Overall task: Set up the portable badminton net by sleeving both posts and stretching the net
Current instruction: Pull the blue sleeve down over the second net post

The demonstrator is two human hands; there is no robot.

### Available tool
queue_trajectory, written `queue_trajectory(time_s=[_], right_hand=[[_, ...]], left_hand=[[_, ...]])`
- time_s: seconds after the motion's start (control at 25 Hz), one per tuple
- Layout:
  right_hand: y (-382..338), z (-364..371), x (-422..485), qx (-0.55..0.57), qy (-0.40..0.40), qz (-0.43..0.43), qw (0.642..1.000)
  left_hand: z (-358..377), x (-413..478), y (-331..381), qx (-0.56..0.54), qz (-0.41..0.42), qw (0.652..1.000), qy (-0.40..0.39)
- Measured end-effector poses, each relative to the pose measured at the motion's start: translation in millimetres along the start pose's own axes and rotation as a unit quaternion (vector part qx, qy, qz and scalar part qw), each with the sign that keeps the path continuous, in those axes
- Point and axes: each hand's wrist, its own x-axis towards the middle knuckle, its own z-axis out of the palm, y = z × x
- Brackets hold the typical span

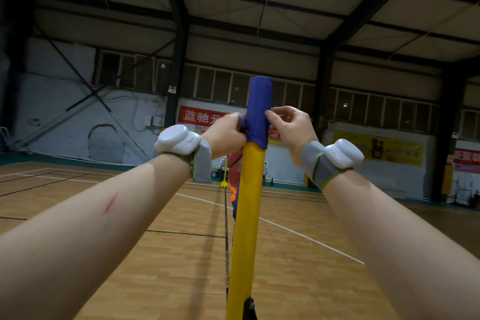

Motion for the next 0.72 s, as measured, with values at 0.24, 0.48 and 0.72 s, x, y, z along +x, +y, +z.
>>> queue_trajectory(time_s=[0.24, 0.48, 0.72], right_hand=[[-2.2, -0.8, 6.0, -0.049, 0.003, -0.032, 0.998], [-3.7, 1.5, 10.9, -0.186, -0.032, -0.101, 0.977], [13.5, 0.6, -1.5, -0.188, -0.04, -0.12, 0.974]], left_hand=[[1.3, 13.5, 13.5, -0.063, 0.016, 0.992, 0.104], [7.2, 20.4, 7.7, -0.046, 0.071, 0.988, 0.126], [13.2, 10.1, -7.1, -0.045, 0.077, 0.99, 0.107]])
